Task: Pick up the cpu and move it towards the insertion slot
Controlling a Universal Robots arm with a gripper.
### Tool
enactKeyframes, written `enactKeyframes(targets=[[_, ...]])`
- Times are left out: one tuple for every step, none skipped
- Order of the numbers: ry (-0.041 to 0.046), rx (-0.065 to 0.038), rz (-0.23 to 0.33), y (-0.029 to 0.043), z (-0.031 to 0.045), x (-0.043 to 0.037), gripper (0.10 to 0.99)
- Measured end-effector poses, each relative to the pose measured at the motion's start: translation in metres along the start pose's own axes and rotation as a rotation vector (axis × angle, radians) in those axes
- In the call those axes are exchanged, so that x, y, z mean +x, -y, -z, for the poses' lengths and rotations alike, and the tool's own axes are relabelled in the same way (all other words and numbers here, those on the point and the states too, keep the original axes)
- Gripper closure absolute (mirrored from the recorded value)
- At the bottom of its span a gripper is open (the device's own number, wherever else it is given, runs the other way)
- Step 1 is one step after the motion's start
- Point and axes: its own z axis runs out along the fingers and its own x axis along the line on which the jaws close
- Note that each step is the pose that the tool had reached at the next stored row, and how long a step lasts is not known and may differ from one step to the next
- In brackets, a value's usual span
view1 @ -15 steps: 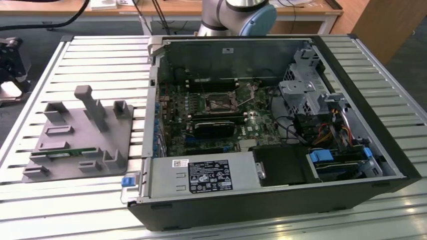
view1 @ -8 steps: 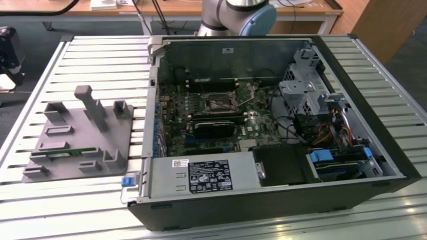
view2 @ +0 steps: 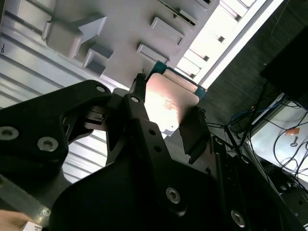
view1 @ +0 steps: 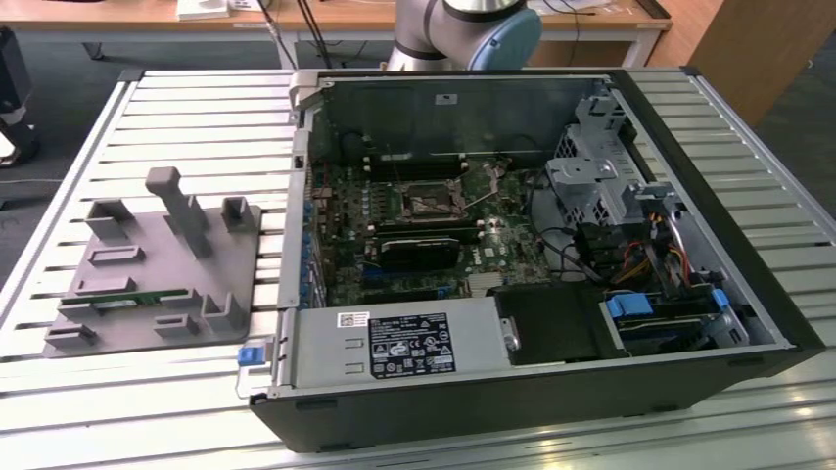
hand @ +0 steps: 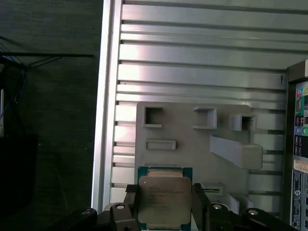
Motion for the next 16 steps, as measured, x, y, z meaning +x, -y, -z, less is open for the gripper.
enactKeyframes(targets=[[0.0000, 0.000, 0.000, -0.0002, 0.0024, 0.0000, 0.553], [0.0000, 0.000, 0.000, -0.0003, 0.0046, 0.0000, 0.553], [0.0001, 0.000, 0.000, -0.0004, 0.0068, 0.0000, 0.553], [0.0001, 0.000, 0.000, -0.0005, 0.0089, 0.0000, 0.553], [0.0001, 0.000, 0.000, -0.0006, 0.0107, -0.0002, 0.553], [0.0001, 0.000, 0.000, -0.0006, 0.0117, -0.0008, 0.553], [0.0003, 0.000, 0.000, -0.0006, 0.0117, -0.0020, 0.553], [0.0000, 0.000, 0.000, -0.0005, 0.0119, -0.0036, 0.553], [0.0001, 0.000, 0.000, -0.0005, 0.0119, -0.0058, 0.553], [0.0000, 0.000, 0.000, -0.0004, 0.0119, -0.0080, 0.553], [0.0001, 0.000, 0.000, -0.0003, 0.0119, -0.0101, 0.553], [0.0001, 0.000, 0.000, -0.0002, 0.0119, -0.0118, 0.553], [0.0001, 0.000, 0.000, -0.0002, 0.0119, -0.0134, 0.553], [0.0001, 0.000, 0.000, -0.0001, 0.0119, -0.0153, 0.553], [0.0001, 0.000, 0.000, 0.0000, 0.0119, -0.0176, 0.553], [0.0000, 0.000, 0.000, 0.0001, 0.0120, -0.0199, 0.553]])
